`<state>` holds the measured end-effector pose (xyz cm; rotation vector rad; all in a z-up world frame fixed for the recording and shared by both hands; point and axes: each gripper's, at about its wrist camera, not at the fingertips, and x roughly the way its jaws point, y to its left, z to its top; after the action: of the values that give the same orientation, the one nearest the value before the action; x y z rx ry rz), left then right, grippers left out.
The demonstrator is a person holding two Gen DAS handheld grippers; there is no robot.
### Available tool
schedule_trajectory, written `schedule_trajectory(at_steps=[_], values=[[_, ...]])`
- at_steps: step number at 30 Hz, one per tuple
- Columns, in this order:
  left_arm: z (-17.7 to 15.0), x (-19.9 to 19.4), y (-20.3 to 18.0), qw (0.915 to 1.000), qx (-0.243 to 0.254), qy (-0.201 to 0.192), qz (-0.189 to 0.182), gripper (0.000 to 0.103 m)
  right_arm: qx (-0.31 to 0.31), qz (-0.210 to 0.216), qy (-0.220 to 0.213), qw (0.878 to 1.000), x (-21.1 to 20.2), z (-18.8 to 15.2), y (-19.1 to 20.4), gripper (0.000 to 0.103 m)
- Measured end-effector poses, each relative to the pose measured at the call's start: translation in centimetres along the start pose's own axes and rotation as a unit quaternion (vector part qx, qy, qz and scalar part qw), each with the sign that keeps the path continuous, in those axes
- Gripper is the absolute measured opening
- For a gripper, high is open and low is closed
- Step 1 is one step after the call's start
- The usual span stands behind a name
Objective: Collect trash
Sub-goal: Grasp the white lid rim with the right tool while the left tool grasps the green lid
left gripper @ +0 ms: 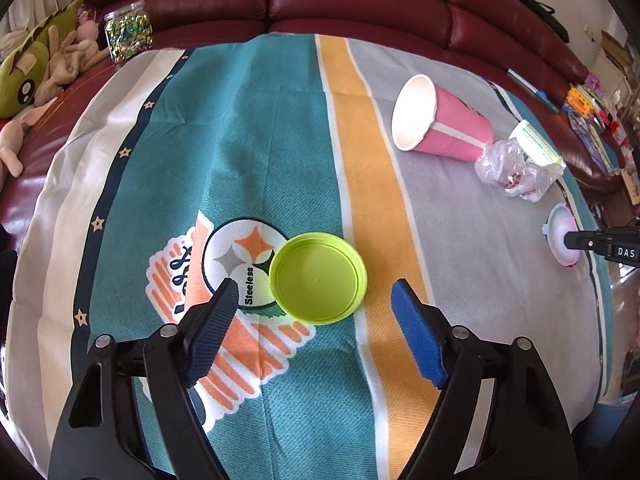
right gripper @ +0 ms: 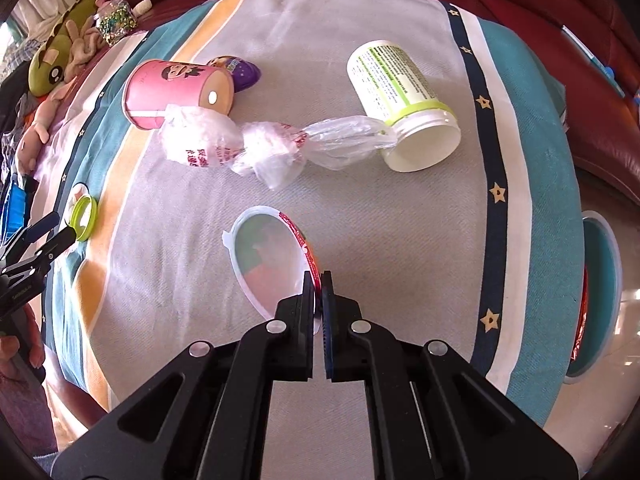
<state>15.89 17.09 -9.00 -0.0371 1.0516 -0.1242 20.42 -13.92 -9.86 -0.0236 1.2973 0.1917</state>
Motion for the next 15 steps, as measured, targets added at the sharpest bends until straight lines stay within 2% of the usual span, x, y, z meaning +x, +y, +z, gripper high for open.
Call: schedule_trajectory(at_steps=[5,8,13,14,15], values=[[-0.1,1.0,-0.5,0.9998,0.018,0.01,0.002,0.077,-0.003,0.001,0.0,1.0,0.1,0.0,1.1,0.004],[-0.1,1.7,-0.8,0.9994,0.031,0.017,0.0,0.067,-0.001,-0.001,0.001,1.0,0.1,-0.1,0.9,0.004],[0.0,1.9,-0.7,0.9993,0.037,0.011,0.003,0.067,0.005,-0.001,0.003,1.0,0.2,-0.1,0.5,0.004],[0.0,2.0,-0.7,0.9993,0.037,0.008,0.003,0.064,0.005,-0.002,0.004,1.0,0.3,-0.1,0.4,0.004],[0.0,1.9,-0.7,0.9992,0.038,0.003,0.008,0.057,0.006,-0.002,0.004,1.0,0.4,-0.1,0.4,0.004]])
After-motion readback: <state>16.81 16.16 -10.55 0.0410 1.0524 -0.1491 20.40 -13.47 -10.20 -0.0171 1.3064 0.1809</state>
